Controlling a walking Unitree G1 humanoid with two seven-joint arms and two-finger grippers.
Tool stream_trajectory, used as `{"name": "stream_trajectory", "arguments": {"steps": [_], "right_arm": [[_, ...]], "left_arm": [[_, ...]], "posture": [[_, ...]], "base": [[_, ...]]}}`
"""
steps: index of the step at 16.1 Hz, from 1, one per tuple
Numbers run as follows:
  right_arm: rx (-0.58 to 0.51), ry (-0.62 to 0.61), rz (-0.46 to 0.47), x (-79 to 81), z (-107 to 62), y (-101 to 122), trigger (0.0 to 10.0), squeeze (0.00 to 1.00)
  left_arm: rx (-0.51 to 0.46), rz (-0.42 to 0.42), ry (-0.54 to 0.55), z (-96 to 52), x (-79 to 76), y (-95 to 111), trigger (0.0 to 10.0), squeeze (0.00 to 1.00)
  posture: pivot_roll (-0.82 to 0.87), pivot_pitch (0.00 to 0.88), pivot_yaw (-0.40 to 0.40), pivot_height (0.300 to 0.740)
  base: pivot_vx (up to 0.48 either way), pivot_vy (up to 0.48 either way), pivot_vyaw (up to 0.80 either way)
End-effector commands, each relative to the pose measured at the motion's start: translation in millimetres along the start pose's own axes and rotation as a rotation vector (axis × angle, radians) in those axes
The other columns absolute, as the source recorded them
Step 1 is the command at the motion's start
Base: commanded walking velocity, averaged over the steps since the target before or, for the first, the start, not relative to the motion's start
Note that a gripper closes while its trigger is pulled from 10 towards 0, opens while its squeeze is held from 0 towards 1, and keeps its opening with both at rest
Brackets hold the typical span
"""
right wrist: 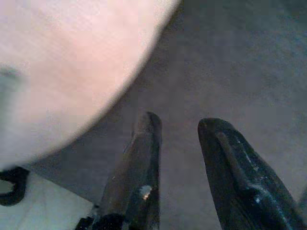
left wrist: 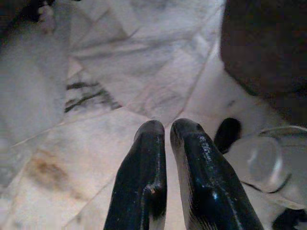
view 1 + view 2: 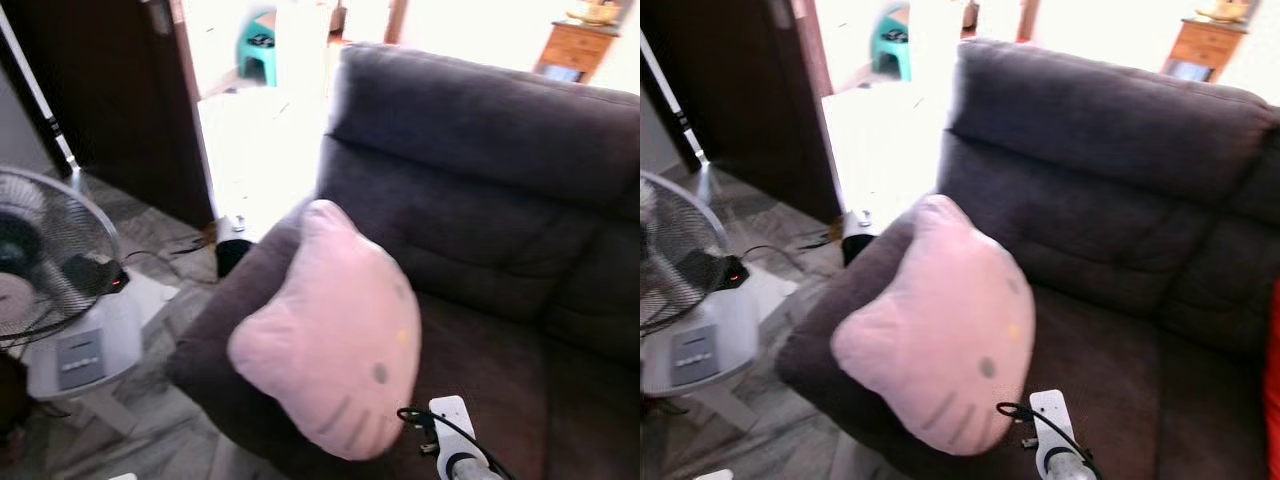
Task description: Move the pillow to the sofa from floor
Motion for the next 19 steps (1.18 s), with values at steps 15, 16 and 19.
{"name": "stream_trajectory", "arguments": {"steps": [15,16,19], "right_arm": [[0.036,-0.036,0.013,-8.3,-1.1,-8.7,10.0,0.0],[0.038,-0.038,0.016,-8.7,-1.2,-9.3,10.0,0.0],[0.042,-0.041,0.017,-9.1,-1.3,-10.2,10.0,0.0]], "left_arm": [[0.092,-0.022,-0.025,1.7,-4.2,-9.8,10.0,0.0],[0.097,-0.022,-0.027,1.7,-4.2,-10.5,10.0,0.0],[0.098,-0.024,-0.03,1.7,-4.6,-10.6,10.0,0.0]], "posture": [[0.22,0.075,-0.06,0.74],[0.22,0.075,-0.059,0.74],[0.22,0.075,-0.059,0.74]], "base": [[0.0,0.272,0.0],[0.0,0.259,0.0],[0.0,0.261,0.0]]}}
Point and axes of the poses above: a point about 5 cm out from each wrist's last joint towards the gripper, its own z axis pointing out of the wrist towards the gripper, its own y axis along the axis of the wrist's last joint, x = y × z, the point moved 5 cm from there along z, pointing out of the wrist towards the gripper, and after that the axes turned 4 degrees about z, right-handed, at the moved point
